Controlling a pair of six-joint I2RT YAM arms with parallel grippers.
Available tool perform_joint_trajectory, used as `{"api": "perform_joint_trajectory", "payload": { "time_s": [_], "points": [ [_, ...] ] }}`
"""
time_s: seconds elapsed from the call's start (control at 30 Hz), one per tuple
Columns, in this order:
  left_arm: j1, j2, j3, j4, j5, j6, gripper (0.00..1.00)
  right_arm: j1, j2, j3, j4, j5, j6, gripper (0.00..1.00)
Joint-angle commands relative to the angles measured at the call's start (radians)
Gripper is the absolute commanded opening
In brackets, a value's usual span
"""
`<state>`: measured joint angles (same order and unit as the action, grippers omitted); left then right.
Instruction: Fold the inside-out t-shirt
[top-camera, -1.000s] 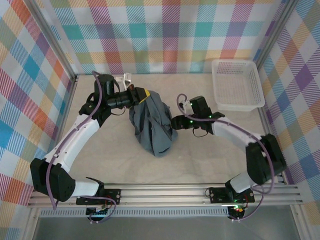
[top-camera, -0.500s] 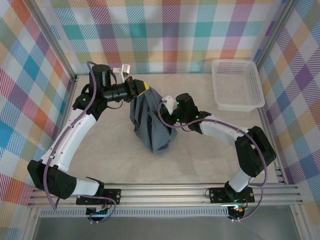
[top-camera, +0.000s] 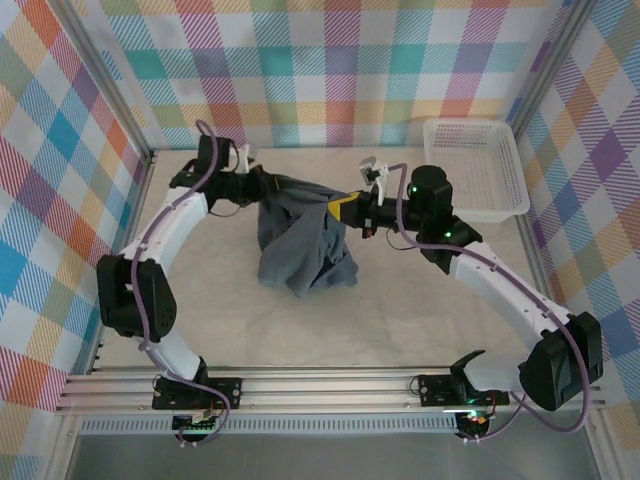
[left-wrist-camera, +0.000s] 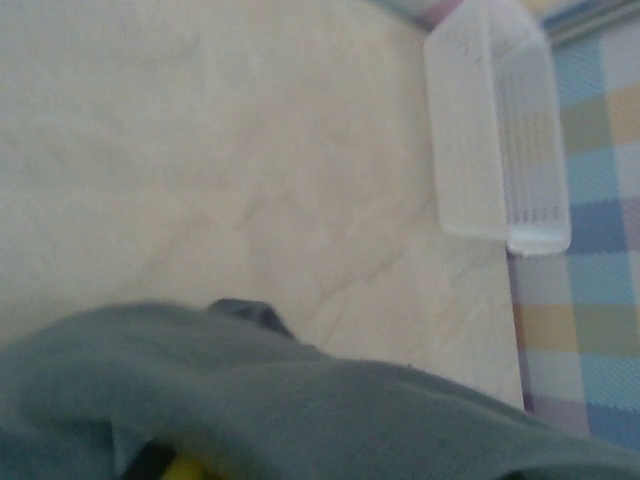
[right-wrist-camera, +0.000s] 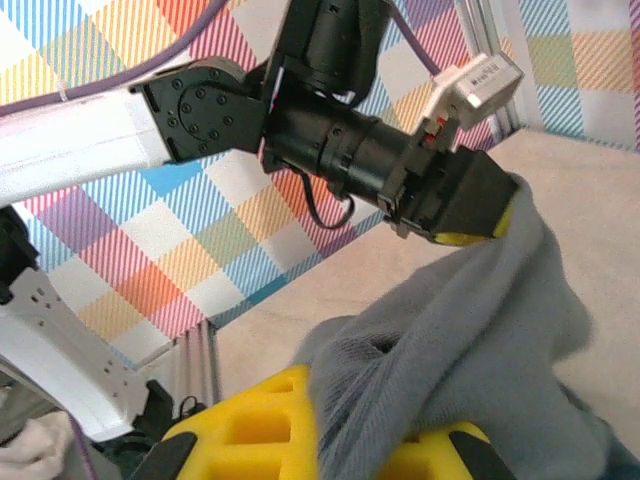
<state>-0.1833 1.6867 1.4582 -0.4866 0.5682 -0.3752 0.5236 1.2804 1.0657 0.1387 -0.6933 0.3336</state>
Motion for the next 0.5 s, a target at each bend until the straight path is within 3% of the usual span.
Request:
{"api": "perform_joint_trajectory", "payload": {
  "time_s": [0.0, 0.1, 0.3, 0.47],
  "points": [
    [0.027, -0.082, 0.006, 0.001, -0.069, 0.058, 0.37, -0.012, 0.007, 0.020, 0.024, -0.036, 0.102, 0.00],
    [0.015, -0.197, -0.038, -0.023, -0.068, 0.040, 0.53, -0.019, 0.050, 0.077, -0.087, 0.047, 0.107, 0.00],
    [-0.188, -0.456, -0.242, 0.060, -0.157, -0.092, 0.60, -0.019, 0.104, 0.106, -0.083, 0.053, 0.134, 0.00],
    [-0.344, -0.435, -0.274, 0.109, -0.210, -0.085, 0.67, -0.019, 0.127, 0.120, -0.071, 0.009, 0.149, 0.00]
  ]
}}
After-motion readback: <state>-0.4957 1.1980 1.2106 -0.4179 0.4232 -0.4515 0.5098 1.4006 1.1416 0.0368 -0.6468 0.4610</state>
